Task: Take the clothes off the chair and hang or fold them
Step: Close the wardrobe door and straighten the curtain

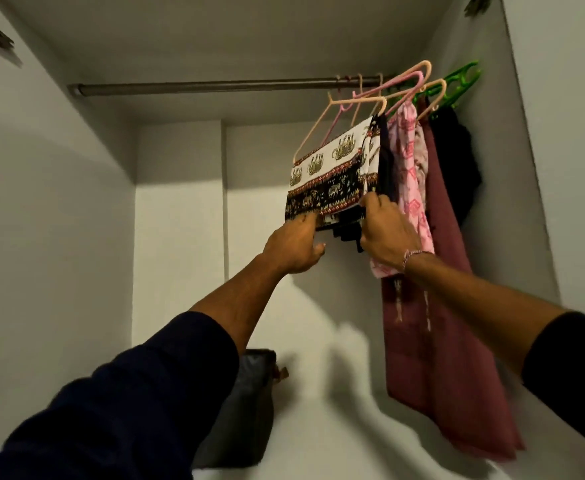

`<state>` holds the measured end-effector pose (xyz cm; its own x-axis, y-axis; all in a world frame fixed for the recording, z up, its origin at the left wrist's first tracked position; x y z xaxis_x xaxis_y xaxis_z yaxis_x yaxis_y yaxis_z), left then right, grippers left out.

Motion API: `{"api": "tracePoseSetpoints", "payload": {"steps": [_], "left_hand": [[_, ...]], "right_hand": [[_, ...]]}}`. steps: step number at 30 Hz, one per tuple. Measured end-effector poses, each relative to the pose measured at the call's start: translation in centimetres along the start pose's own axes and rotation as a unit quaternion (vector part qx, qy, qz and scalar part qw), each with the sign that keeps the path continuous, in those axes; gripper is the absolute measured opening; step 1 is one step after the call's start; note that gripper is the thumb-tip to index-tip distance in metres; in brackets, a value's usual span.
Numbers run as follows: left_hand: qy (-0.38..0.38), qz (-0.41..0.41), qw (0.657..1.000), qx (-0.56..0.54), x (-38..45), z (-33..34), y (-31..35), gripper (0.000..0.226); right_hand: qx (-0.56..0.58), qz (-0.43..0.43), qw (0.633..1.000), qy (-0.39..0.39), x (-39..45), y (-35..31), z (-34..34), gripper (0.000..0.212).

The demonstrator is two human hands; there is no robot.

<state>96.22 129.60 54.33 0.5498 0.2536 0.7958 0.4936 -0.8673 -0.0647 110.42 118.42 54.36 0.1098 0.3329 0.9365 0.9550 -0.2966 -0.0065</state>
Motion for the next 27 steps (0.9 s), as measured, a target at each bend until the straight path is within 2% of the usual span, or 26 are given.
{"api": "tracePoseSetpoints", "payload": {"steps": [3, 7, 11, 17, 21, 27], "left_hand": [[-0.035, -0.002, 0.999, -0.013, -5.6, 0.3, 1.9, 0.055], [-0.099, 0.007, 0.995, -0.009, -13.0, 0.7, 5.2, 0.056], [-0.153, 0.034, 0.986, 0.049, -19.0, 0.8, 8.6, 0.054], [-0.193, 0.035, 0.98, 0.041, -26.6, -1.6, 14.0, 0.054], [-0.214, 0.03, 0.975, 0.057, -30.7, -3.9, 17.1, 0.055], [-0.241, 0.0, 0.97, 0.025, -35.5, -6.5, 24.5, 0.06]], "right_hand": [[0.005, -0.005, 0.997, -0.075, -7.0, -1.0, -1.4, 0.037], [0.01, 0.013, 0.982, -0.186, -15.8, -2.1, -3.8, 0.045], [0.004, 0.031, 0.966, -0.257, -22.3, -2.5, -6.4, 0.035], [-0.017, 0.033, 0.945, -0.326, -29.3, -2.3, -10.9, 0.037], [-0.001, 0.042, 0.94, -0.338, -33.0, -2.0, -14.4, 0.046], [0.009, 0.063, 0.93, -0.362, -39.7, 0.0, -22.3, 0.048]]}}
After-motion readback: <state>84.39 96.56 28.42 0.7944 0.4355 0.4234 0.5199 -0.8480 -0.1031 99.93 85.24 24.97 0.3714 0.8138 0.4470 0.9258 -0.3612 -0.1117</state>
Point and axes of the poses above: each hand's wrist, its own x-axis towards the middle knuckle, its own z-axis out of the palm, y = z × x, the point moved 3 cm from there along x, towards the middle knuckle, and after that the axes turned 2 degrees about -x, right-handed, at the moved point
